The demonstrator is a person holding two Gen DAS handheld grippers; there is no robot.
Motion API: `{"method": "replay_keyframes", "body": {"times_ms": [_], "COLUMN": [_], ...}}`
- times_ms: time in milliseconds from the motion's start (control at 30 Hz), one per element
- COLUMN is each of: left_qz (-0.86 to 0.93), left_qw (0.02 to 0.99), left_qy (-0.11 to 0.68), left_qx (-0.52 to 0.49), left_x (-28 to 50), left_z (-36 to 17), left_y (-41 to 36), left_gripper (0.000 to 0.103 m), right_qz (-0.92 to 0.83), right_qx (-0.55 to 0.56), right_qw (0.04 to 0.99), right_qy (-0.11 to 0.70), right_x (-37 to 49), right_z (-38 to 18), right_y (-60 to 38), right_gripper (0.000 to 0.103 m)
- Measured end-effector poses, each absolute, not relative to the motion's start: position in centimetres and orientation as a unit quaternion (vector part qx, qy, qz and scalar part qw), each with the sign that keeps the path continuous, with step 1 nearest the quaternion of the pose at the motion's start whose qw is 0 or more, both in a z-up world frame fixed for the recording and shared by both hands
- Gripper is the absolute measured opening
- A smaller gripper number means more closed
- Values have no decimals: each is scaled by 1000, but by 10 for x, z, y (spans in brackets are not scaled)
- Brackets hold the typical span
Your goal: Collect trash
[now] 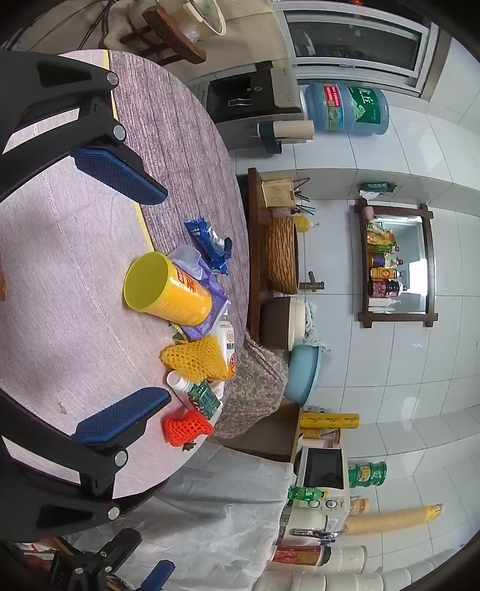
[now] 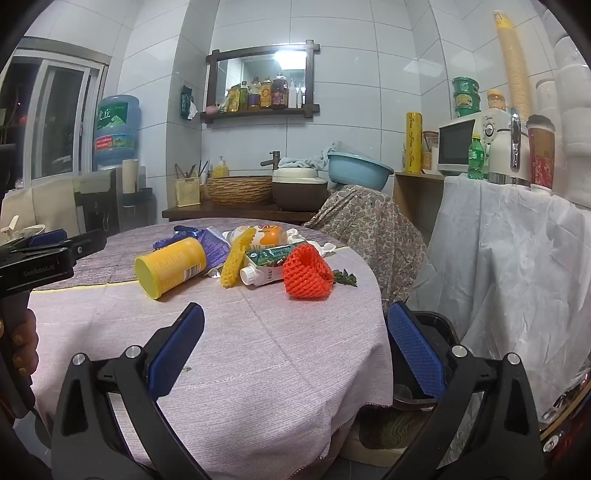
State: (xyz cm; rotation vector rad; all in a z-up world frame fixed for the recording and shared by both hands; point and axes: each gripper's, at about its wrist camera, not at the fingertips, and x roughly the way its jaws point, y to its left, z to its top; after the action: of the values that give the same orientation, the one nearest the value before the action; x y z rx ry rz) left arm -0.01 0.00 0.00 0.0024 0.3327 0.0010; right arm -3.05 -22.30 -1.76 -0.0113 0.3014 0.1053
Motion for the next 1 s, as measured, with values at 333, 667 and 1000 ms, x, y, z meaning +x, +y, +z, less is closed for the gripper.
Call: {"method": "replay_keyframes", "body": {"times_ms": [333, 667, 1000], "left_qz": [-1, -2, -4], "left_qw": [986, 986, 986], "left_qy": [167, 167, 169], "left_qx": [0, 2, 2], "left_x": [1, -1, 0], "left_z": [0, 1, -2], "left_y": [0, -1, 0], "left_gripper": [98, 98, 98], "right_qz": [52, 52, 52], "right_qx": [-8, -8, -8], "right_qw": [987, 987, 987], "right_qy": [150, 150, 150], "right_x": [-31, -30, -30], "right_z": [-17, -17, -18], "right_y": [-222, -222, -222], "right_gripper": [98, 98, 98]}}
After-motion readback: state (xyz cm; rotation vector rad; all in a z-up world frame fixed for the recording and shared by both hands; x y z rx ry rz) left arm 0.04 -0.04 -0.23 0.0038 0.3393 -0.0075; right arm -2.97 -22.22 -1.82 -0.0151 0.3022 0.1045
